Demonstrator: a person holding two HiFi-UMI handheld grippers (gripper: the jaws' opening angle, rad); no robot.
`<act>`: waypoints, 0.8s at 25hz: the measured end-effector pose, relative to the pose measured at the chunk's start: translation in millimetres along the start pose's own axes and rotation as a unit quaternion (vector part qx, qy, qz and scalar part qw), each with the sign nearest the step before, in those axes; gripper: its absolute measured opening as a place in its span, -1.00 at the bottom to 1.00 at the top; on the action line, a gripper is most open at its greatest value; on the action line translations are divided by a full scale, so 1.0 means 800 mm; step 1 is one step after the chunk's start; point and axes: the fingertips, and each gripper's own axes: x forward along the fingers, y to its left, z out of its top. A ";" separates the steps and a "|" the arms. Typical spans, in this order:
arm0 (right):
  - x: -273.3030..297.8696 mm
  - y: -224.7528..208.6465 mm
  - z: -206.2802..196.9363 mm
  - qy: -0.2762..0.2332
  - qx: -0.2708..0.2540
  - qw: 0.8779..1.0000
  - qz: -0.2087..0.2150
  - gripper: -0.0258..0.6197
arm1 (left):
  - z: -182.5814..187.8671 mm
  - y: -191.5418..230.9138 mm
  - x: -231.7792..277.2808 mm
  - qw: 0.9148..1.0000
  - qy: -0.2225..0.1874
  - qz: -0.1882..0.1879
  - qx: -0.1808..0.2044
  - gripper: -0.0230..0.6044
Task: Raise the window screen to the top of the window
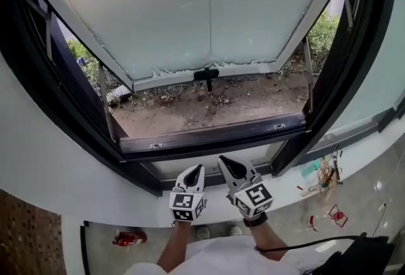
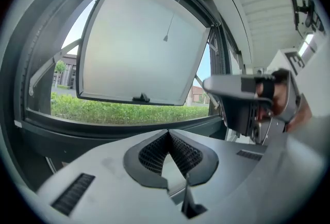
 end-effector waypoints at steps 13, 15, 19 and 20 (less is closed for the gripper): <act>-0.019 -0.023 -0.036 0.030 0.017 0.999 -0.024 -0.91 | 0.057 -0.024 -0.013 0.998 -0.058 0.004 0.024 -0.92; -0.024 -0.027 -0.035 0.030 0.017 0.999 -0.025 -0.91 | 0.054 -0.031 -0.011 0.998 -0.054 0.003 0.023 -0.92; -0.036 -0.038 -0.037 0.031 0.019 0.999 -0.027 -0.91 | 0.049 -0.047 -0.005 0.999 -0.049 -0.001 0.022 -0.92; -0.039 -0.041 -0.038 0.031 0.020 0.999 -0.027 -0.91 | 0.047 -0.052 -0.003 0.999 -0.048 -0.002 0.022 -0.92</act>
